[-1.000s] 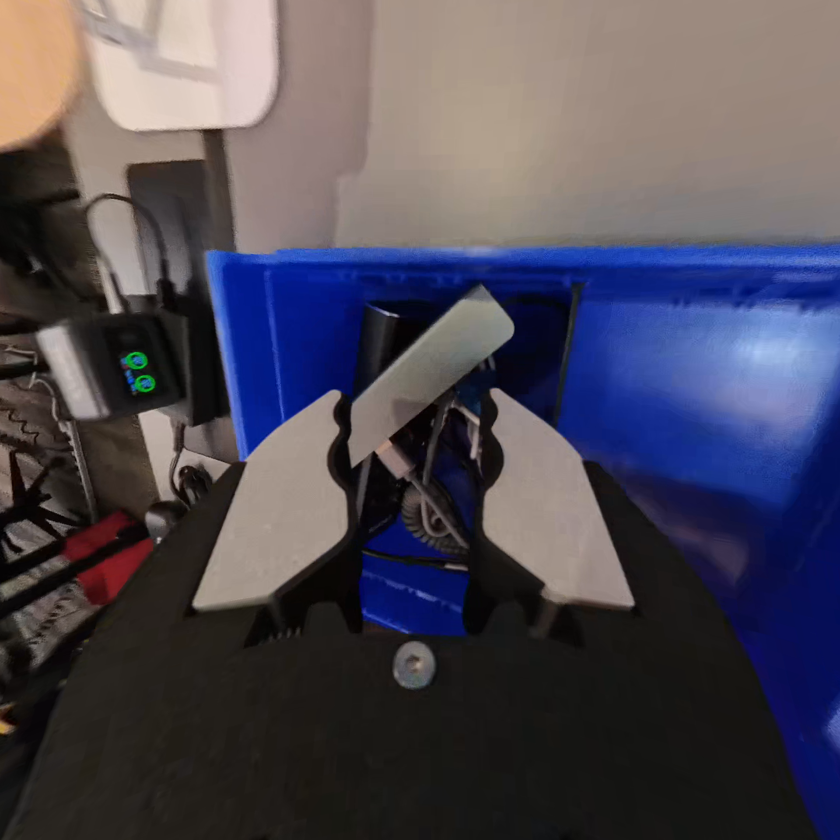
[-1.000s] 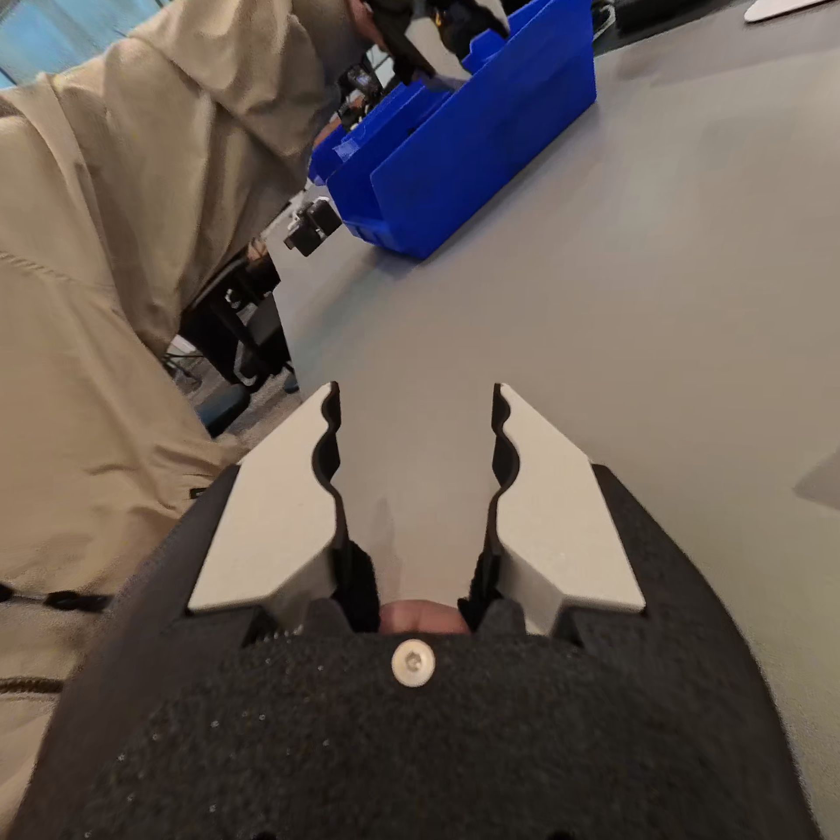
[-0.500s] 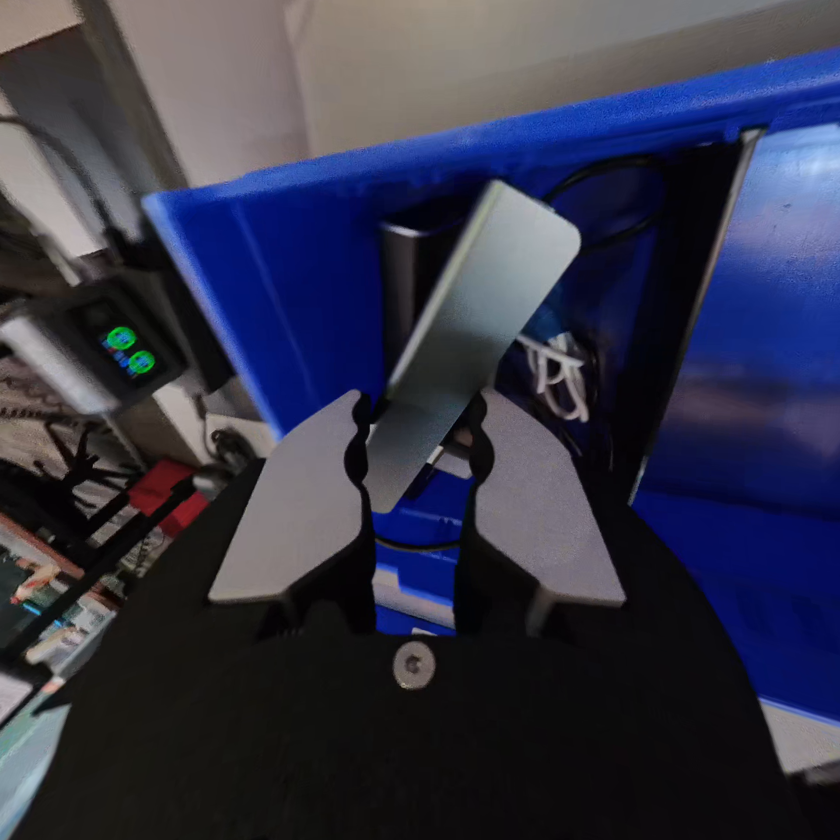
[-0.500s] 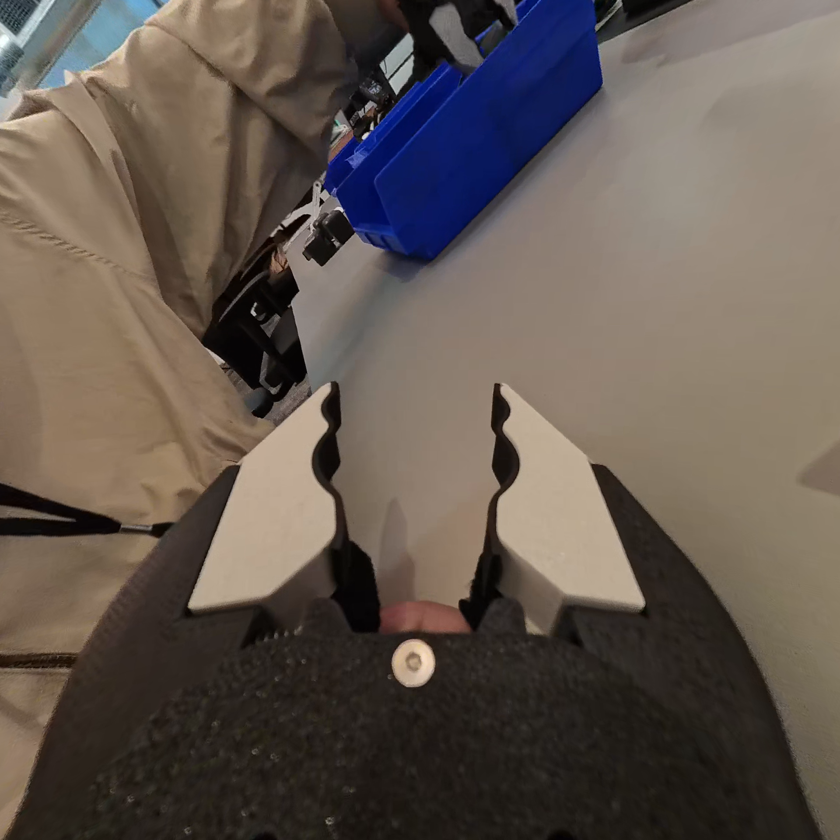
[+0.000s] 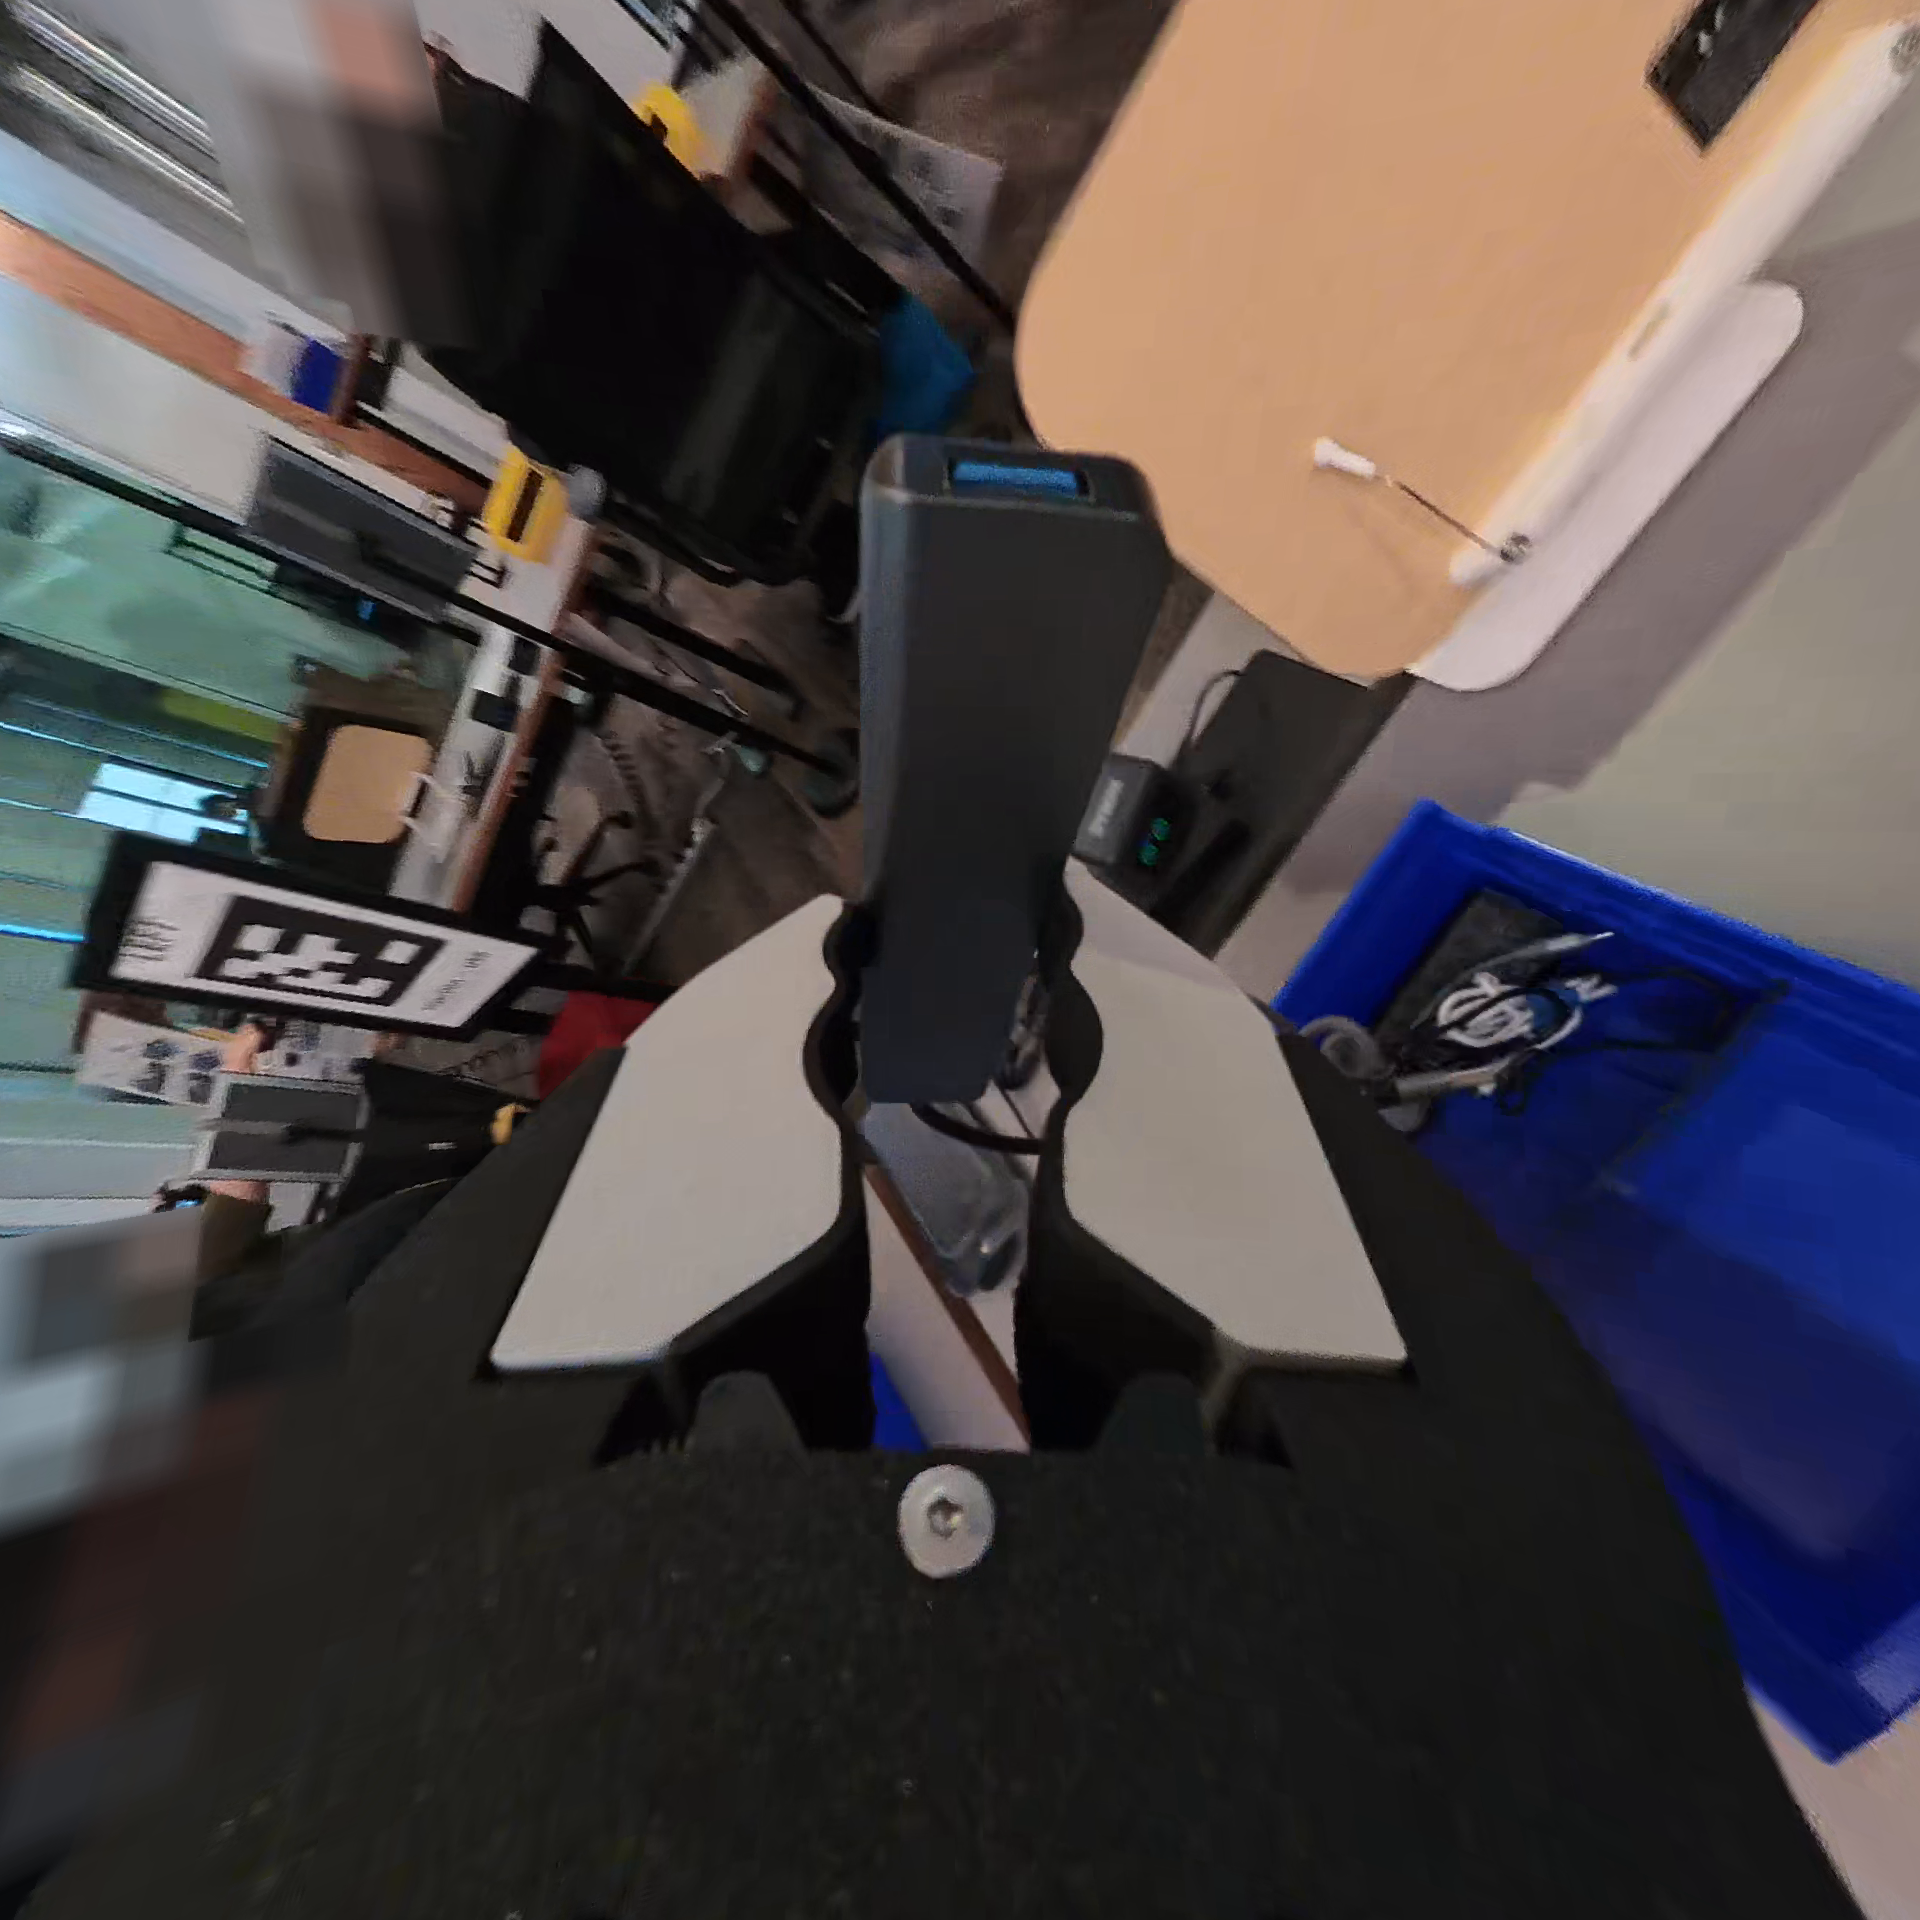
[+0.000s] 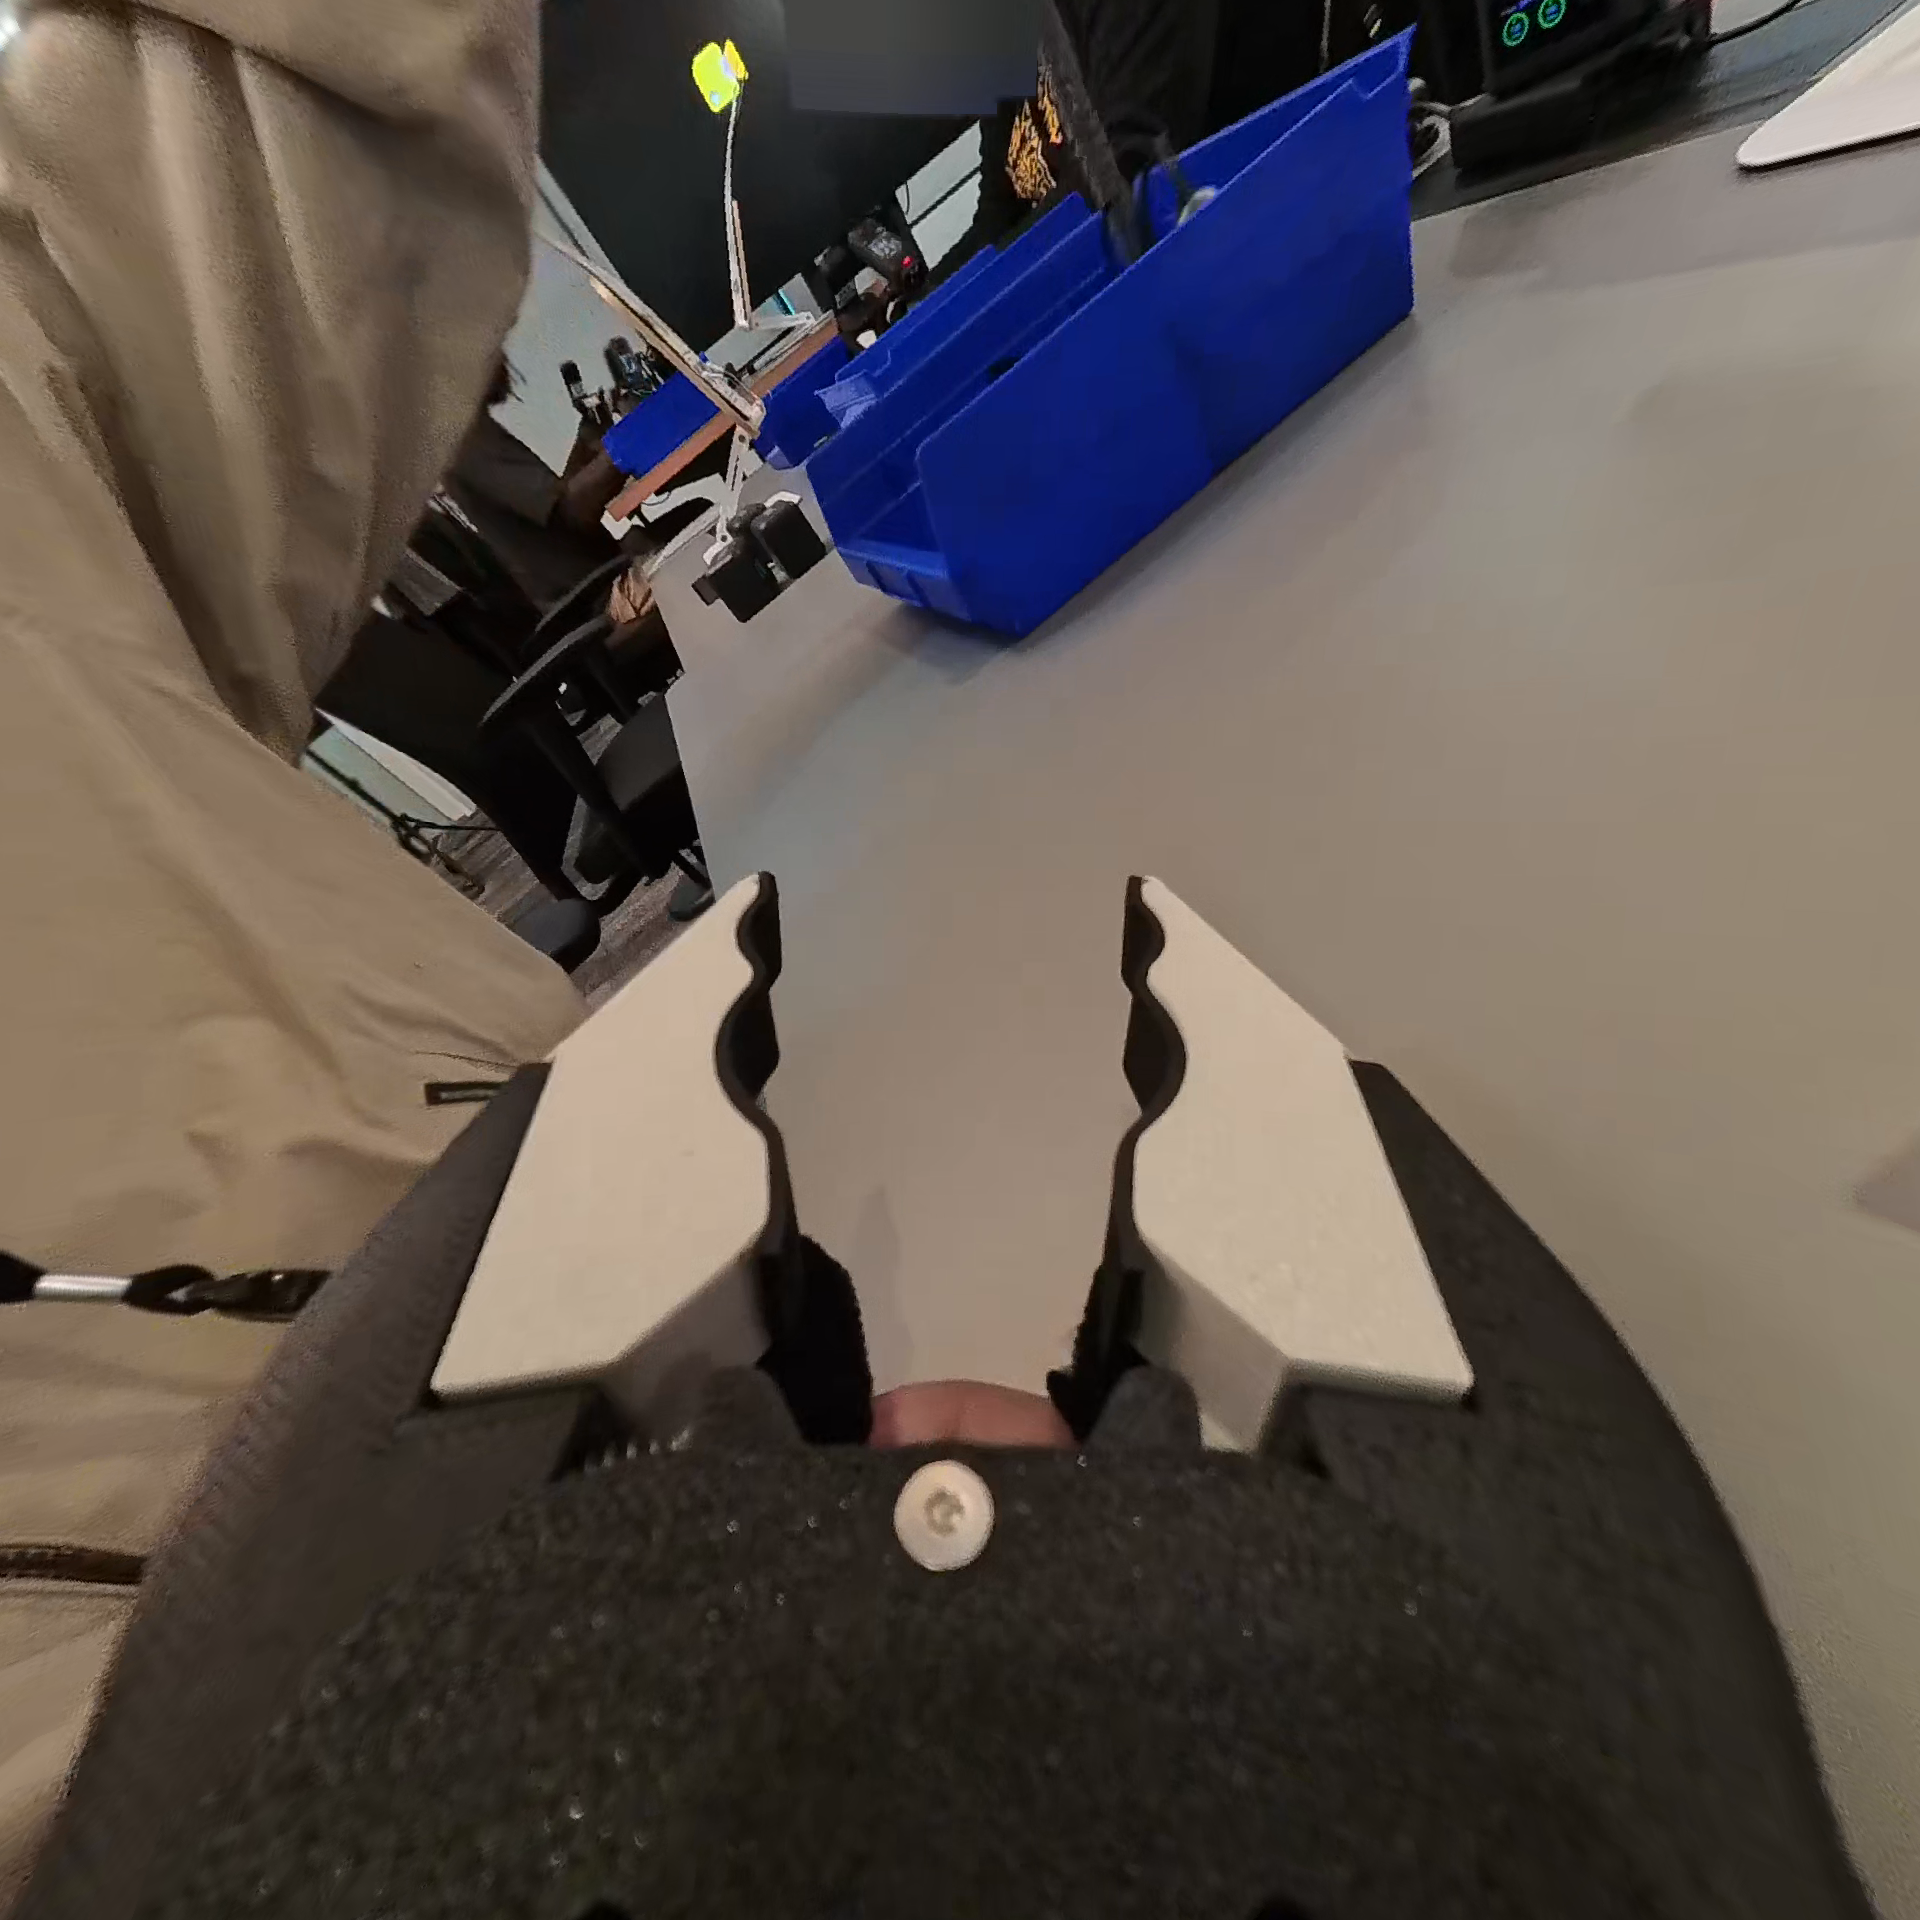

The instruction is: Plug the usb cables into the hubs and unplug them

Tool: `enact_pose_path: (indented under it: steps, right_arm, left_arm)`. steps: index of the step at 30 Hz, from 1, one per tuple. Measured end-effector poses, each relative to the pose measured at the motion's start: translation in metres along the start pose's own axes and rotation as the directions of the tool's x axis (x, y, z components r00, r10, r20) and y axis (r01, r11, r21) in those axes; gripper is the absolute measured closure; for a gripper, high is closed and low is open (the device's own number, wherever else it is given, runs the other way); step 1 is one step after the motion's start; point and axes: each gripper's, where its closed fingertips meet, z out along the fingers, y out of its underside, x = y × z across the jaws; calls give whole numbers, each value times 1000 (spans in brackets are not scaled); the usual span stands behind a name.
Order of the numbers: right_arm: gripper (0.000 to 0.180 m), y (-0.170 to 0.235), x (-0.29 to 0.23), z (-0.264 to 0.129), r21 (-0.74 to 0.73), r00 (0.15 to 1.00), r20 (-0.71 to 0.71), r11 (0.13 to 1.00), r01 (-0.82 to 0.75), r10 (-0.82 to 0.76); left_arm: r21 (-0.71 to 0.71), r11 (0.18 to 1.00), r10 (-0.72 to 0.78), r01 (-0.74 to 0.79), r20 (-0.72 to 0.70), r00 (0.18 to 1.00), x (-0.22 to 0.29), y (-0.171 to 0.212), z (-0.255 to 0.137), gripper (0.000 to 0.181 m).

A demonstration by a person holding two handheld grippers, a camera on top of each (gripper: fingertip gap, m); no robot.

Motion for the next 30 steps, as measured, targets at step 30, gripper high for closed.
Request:
enact_pose_path:
  steps: [30]
  right_arm:
    - [117, -105, -42, -16, 209, 869, -256, 854, 477, -423]
  left_arm:
    - [251, 618, -606, 745, -451, 655, 245, -156, -23, 149]
